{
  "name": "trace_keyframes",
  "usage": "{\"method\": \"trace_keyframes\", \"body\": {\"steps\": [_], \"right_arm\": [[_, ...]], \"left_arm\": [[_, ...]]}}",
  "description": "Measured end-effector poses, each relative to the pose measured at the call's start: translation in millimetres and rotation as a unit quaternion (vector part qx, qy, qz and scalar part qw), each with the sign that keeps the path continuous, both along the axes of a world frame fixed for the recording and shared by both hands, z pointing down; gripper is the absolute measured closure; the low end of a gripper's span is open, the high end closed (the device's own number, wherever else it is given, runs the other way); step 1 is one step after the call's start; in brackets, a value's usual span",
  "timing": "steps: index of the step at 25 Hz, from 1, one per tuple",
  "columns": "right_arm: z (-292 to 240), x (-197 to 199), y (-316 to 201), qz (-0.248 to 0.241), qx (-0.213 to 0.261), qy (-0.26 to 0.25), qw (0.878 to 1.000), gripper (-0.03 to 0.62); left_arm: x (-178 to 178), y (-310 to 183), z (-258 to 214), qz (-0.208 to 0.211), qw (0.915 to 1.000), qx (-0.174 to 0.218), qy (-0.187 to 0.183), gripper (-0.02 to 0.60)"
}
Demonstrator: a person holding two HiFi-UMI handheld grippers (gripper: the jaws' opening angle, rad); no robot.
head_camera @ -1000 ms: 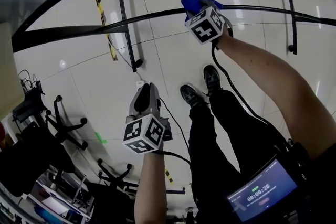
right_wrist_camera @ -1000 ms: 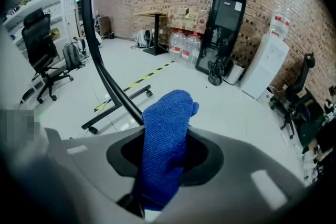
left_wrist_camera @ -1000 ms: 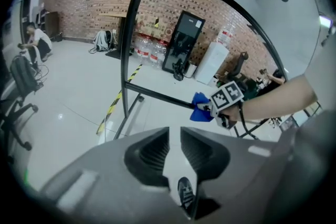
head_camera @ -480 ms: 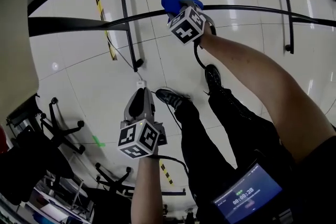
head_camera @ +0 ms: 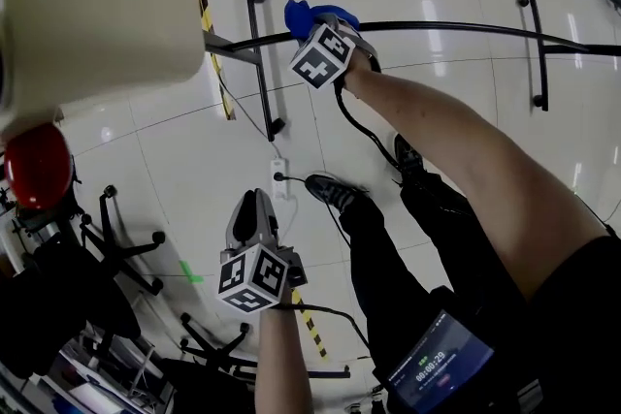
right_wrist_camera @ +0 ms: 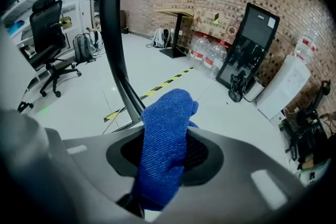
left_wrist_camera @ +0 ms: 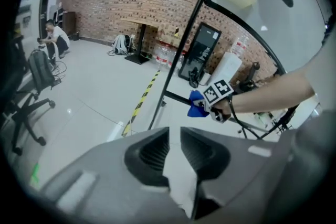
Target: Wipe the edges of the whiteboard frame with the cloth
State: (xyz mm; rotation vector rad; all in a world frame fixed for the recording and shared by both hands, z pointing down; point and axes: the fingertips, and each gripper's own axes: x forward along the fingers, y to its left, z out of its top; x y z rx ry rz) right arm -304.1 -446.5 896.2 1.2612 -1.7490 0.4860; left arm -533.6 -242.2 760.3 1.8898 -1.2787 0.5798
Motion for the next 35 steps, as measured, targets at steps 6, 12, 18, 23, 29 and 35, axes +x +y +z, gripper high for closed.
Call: {"method": "trace_keyframes", "body": {"steps": [6,12,18,23,29,35], "right_arm": [[13.6,-25.0,8.8,-0.055,-0.004,0.038,0.998,0.451],[14.6,-21.1,-3.3,-0.090,-0.014,0.066,0.994,0.442],[4.5,-29.1,-21.2,-0.097,-0.006,0.044,0.994,0.442],[15.0,-66.0,-41.0,-0.109,-0.002,0.039,0.993,0.442],[24.7,-84.3,-50.2,-0.131,-0.014,0.058,0.990,0.441],[20.2,-95.1,-47.5,-0.142,-0.036,0.042,0.988,0.454]], "left_arm": [[-13.9,24.3,8.3,-0.043,0.9990,0.008,0.011,0.514],[-11.2,50.0,25.0,-0.097,0.9949,0.002,0.029,0.514],[-15.1,56.4,37.1,-0.127,0.9913,-0.013,0.034,0.515],[-35.6,38.1,52.0,-0.133,0.9903,-0.016,0.037,0.515],[-59.0,17.3,49.7,-0.148,0.9883,-0.005,0.036,0.526],[-71.9,5.6,36.5,-0.142,0.9893,-0.001,0.032,0.528]]}}
